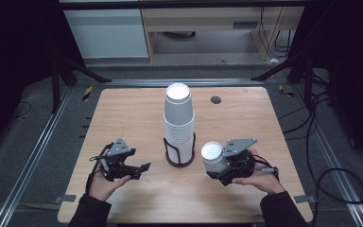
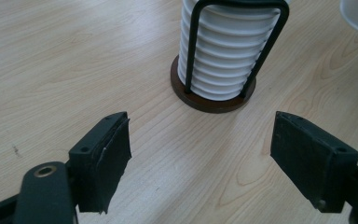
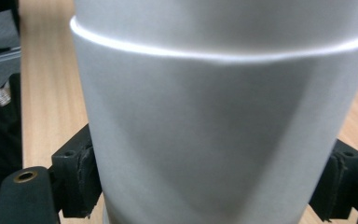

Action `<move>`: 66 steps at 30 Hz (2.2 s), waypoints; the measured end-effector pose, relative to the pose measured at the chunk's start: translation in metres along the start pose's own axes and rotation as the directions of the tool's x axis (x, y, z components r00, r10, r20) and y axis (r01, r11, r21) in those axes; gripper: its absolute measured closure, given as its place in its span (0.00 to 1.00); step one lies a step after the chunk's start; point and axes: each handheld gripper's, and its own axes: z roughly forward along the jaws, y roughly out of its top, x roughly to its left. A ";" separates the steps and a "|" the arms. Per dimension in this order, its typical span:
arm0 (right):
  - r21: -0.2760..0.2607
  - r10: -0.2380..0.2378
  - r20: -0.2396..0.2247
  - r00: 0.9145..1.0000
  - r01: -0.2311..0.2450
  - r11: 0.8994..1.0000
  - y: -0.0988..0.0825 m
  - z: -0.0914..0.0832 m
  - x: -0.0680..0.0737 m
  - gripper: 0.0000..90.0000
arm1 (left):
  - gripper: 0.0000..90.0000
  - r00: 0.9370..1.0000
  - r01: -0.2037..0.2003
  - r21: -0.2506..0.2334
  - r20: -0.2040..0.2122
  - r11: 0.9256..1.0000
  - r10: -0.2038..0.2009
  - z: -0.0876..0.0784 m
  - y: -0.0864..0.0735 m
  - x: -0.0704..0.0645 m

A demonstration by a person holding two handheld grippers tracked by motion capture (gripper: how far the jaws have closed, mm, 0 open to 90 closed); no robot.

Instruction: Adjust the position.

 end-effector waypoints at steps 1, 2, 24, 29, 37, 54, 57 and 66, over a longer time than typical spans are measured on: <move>0.003 -0.004 -0.003 1.000 0.004 1.000 0.000 0.001 0.000 0.17 | 0.21 1.000 -0.002 0.000 0.004 1.000 0.002 0.000 0.000 -0.001; 0.007 -0.005 -0.004 1.000 0.005 1.000 0.001 0.004 0.001 0.17 | 0.21 1.000 -0.004 -0.002 0.004 1.000 0.004 0.000 0.001 -0.002; 0.079 -0.125 -0.118 0.985 0.135 0.988 0.017 0.039 0.023 0.17 | 0.18 0.991 -0.086 0.000 0.102 0.996 0.086 -0.007 0.012 -0.022; 0.076 -0.136 -0.132 0.982 0.147 0.986 0.021 0.043 0.024 0.17 | 0.18 0.987 -0.093 -0.014 0.127 0.996 0.094 -0.010 0.015 -0.026; 0.079 -0.146 -0.161 0.976 0.160 0.984 0.029 0.051 0.025 0.17 | 0.18 0.978 -0.115 -0.020 0.172 0.993 0.117 -0.011 0.019 -0.034; 0.100 -0.154 -0.207 0.966 0.177 0.979 0.030 0.065 0.029 0.17 | 0.17 0.958 -0.136 -0.022 0.252 0.990 0.137 -0.006 0.023 -0.045; 0.101 -0.158 -0.215 0.964 0.183 0.978 0.030 0.067 0.030 0.17 | 0.16 0.954 -0.144 -0.017 0.262 0.989 0.143 -0.004 0.024 -0.047; 0.113 -0.171 -0.227 0.959 0.201 0.973 0.032 0.075 0.034 0.17 | 0.14 0.945 -0.158 -0.008 0.290 0.987 0.154 0.001 0.027 -0.052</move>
